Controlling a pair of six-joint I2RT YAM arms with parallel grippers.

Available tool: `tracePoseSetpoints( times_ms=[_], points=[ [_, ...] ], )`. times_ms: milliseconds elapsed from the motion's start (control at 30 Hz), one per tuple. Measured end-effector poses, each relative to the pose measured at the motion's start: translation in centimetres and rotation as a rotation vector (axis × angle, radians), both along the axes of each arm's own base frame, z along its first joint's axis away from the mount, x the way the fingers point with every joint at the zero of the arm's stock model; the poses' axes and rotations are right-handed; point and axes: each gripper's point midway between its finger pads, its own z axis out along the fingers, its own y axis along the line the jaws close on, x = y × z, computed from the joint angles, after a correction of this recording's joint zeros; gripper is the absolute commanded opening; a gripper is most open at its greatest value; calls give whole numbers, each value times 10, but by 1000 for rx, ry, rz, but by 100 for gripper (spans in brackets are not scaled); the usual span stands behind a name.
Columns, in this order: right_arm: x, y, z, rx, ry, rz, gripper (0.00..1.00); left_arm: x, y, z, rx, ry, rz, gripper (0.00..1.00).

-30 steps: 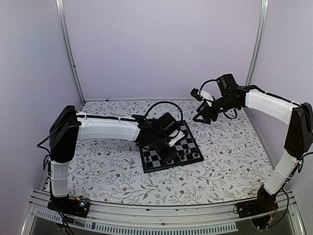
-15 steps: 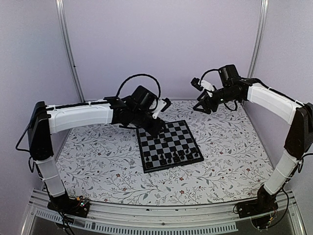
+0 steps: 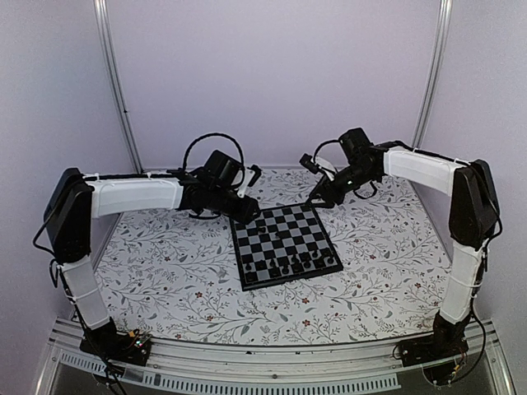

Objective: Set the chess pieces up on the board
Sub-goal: Pick up the chess piece from the chessboard.

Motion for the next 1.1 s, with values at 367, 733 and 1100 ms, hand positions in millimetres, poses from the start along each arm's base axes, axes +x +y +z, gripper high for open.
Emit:
tracePoseSetpoints(
  times_ms=[367, 733, 1100],
  points=[
    [-21, 69, -53, -78, 78, 116, 44, -14, 34, -46, -45, 98, 106, 46],
    [-3, 114, -85, -130, 29, 160, 52, -15, 65, -2, -170, 25, 200, 48],
    [0, 128, -114, -173, 39, 163, 51, -21, 74, 0, -186, 19, 216, 48]
  ],
)
